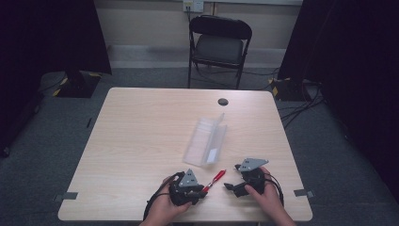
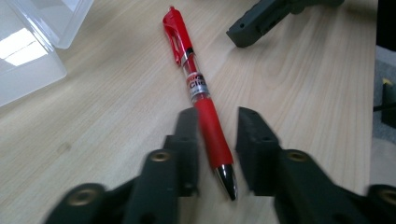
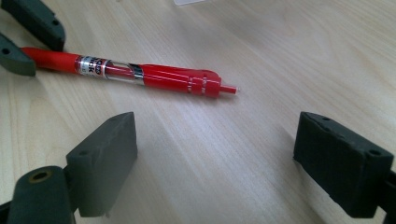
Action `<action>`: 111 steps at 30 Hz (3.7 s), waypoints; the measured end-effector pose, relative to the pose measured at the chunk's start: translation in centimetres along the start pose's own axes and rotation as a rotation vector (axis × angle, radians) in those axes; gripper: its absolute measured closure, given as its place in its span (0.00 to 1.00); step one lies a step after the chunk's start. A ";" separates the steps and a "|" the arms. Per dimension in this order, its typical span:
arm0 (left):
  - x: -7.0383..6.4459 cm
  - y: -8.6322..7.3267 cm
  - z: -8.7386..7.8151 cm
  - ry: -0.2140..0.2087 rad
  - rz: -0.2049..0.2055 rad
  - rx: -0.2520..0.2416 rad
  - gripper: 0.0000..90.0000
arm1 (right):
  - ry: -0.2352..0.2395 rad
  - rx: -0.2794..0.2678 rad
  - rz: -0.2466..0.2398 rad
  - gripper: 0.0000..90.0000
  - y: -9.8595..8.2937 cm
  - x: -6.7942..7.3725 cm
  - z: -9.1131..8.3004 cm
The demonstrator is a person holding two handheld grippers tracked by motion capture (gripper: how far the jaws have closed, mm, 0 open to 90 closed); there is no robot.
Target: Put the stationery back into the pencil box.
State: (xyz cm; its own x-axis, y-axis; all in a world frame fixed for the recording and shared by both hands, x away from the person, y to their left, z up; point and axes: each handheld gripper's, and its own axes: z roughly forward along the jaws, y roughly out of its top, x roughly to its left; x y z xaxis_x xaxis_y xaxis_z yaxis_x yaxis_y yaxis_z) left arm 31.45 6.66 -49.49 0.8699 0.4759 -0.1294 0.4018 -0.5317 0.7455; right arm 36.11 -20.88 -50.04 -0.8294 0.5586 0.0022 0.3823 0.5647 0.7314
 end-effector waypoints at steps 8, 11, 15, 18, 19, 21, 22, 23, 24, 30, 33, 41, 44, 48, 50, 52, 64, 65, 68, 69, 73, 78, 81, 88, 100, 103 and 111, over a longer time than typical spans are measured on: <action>0.9 -0.2 -0.8 0.004 -0.043 0.028 0.89 | 0.000 0.000 0.000 0.14 0.0 0.0 0.0; 1.2 -0.3 -1.1 0.011 -0.059 0.028 0.89 | -0.002 0.001 0.000 0.14 0.0 0.0 0.0; 1.9 -0.8 -1.9 0.029 -0.090 0.019 0.88 | -0.001 0.001 0.000 0.14 0.0 0.0 0.0; 2.1 -0.9 -1.9 0.034 -0.109 0.000 0.74 | 0.001 -0.001 -0.001 0.14 0.0 0.0 0.0; 2.1 -0.9 -1.7 0.033 -0.118 -0.014 0.71 | 0.000 0.000 0.000 0.14 0.0 0.0 0.0; 2.1 -0.9 -1.4 0.037 -0.118 -0.012 0.70 | 0.001 -0.001 -0.001 0.14 0.0 0.0 0.0; 2.1 -0.9 -1.4 0.037 -0.118 -0.012 0.69 | -0.002 0.000 -0.001 0.14 0.0 0.0 0.0; 2.0 -0.8 -1.3 0.030 -0.119 -0.022 0.69 | 0.001 -0.001 -0.001 0.14 0.0 0.0 0.0; 1.9 -0.6 -1.0 0.032 -0.115 -0.020 0.70 | -0.003 0.001 -0.002 0.14 0.0 0.0 0.0; 1.9 -0.6 -1.2 0.042 -0.095 0.004 0.89 | -0.004 0.001 -0.002 0.14 0.0 0.0 0.0; 2.0 -0.5 -1.4 0.046 -0.096 0.028 0.89 | -0.004 0.001 -0.002 0.14 0.0 0.0 0.0; 2.7 -0.7 -2.7 0.030 -0.142 -0.001 0.89 | 0.001 -0.001 -0.001 0.14 0.0 0.0 0.0; 2.8 -0.8 -3.1 0.035 -0.150 -0.004 0.89 | 0.001 -0.001 -0.001 0.14 0.0 0.0 0.0; 3.0 -1.2 -3.2 0.039 -0.152 0.001 0.89 | 0.000 0.000 -0.001 0.14 0.0 0.0 0.0; 3.1 -1.4 -3.2 0.036 -0.155 0.006 0.89 | -0.001 0.000 -0.002 0.14 0.0 0.0 0.0; 3.1 -1.6 -3.0 0.035 -0.153 0.009 0.89 | 0.001 -0.001 -0.001 0.14 0.0 0.0 0.0; 2.3 -1.3 -2.0 0.072 -0.090 -0.003 0.88 | -0.003 0.001 -0.001 0.14 0.0 0.0 0.0; 2.4 -1.2 -2.2 0.073 -0.082 0.023 0.89 | -0.003 0.001 -0.001 0.14 0.0 0.0 0.0; 2.2 -1.1 -2.3 0.068 -0.100 0.030 0.89 | -0.003 0.001 -0.001 0.14 0.0 0.0 0.0; 2.2 -1.1 -2.3 0.061 -0.106 0.035 0.89 | -0.003 0.001 -0.001 0.14 0.0 0.0 0.0; 2.5 -1.0 -3.0 0.051 -0.114 0.015 0.89 | -0.003 0.001 0.000 0.14 0.0 0.0 0.0; 3.2 -0.9 -4.4 0.065 -0.149 -0.016 0.89 | -0.003 0.001 -0.001 0.14 0.0 0.0 0.0; 3.6 -1.0 -5.1 0.073 -0.156 -0.029 0.89 | -0.003 0.001 0.000 0.14 0.0 0.0 0.0; 4.1 -1.1 -6.0 0.075 -0.179 -0.048 0.89 | -0.003 0.001 -0.001 0.14 0.0 0.0 0.0; 4.9 -1.1 -7.4 0.073 -0.218 -0.076 0.89 | -0.003 0.001 -0.001 0.14 0.0 0.0 0.0; 5.1 -1.0 -7.8 0.091 -0.220 -0.087 0.89 | -0.003 0.001 -0.001 0.14 0.0 0.0 0.0; 5.7 -0.9 -8.3 0.108 -0.235 -0.115 0.89 | -0.003 0.001 0.000 0.14 0.0 0.0 0.0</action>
State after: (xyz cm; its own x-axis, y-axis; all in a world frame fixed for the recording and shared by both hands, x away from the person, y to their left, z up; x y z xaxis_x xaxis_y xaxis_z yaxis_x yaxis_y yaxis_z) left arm 33.70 15.69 -45.42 0.7192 0.6515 -0.2416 0.5482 -0.3183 0.7734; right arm 36.12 -20.85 -50.03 -0.8280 0.5607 0.0004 0.3831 0.5652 0.7306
